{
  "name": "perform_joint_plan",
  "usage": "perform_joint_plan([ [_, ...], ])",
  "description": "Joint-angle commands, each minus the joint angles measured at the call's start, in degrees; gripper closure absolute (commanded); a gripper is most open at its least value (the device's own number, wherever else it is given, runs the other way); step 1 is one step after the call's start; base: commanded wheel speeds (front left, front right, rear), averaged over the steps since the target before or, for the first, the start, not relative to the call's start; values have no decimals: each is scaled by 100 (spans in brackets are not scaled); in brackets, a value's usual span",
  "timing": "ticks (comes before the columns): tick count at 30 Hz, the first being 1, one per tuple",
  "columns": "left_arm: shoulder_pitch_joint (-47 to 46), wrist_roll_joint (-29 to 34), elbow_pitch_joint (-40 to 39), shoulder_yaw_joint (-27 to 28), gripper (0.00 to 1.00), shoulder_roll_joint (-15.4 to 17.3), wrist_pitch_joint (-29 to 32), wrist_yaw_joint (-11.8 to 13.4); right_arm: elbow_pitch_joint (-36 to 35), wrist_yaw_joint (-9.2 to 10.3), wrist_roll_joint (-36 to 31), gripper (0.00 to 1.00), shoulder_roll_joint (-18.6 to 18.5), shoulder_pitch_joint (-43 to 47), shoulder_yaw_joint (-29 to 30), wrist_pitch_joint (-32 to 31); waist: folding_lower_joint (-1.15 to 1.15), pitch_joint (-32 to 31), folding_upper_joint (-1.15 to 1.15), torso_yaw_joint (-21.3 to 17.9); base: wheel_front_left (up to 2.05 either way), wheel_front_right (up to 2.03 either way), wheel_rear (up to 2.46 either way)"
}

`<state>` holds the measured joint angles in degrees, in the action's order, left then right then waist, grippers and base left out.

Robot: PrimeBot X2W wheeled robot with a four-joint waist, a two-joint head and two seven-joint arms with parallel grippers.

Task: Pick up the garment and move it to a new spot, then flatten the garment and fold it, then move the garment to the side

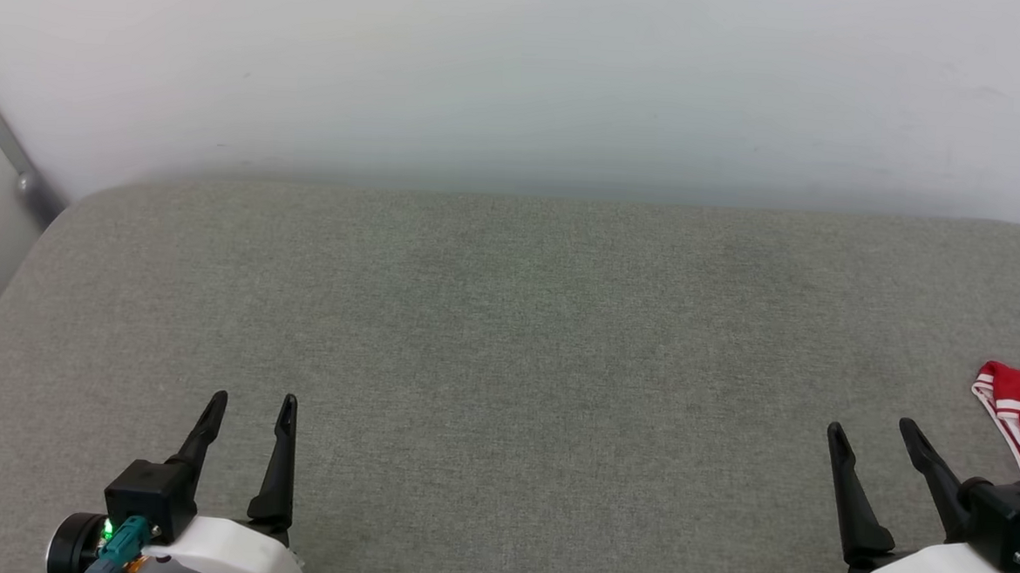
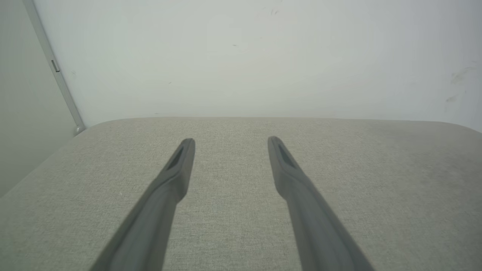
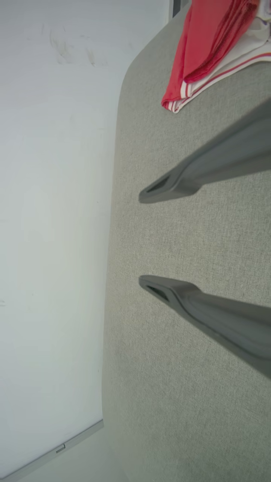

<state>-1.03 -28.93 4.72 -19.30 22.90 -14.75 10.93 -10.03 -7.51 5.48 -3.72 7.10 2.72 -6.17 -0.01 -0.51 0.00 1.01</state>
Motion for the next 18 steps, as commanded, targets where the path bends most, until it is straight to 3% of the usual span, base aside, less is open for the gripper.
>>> perform_joint_plan([
  [1,53,-24,25,34,0,7,-16,-11,-55,4,-9,0,29,76,-8,-21,1,-2,0,-6,0,0,0],
  [17,-48,4,148,147,0,-87,-46,-144,-214,4,-9,0,83,76,-22,-177,1,72,0,-3,0,0,0],
  [18,-13,-38,138,141,100,-72,-14,-135,-187,0,-34,100,57,23,-23,-150,1,73,0,-3,0,0,0],
])
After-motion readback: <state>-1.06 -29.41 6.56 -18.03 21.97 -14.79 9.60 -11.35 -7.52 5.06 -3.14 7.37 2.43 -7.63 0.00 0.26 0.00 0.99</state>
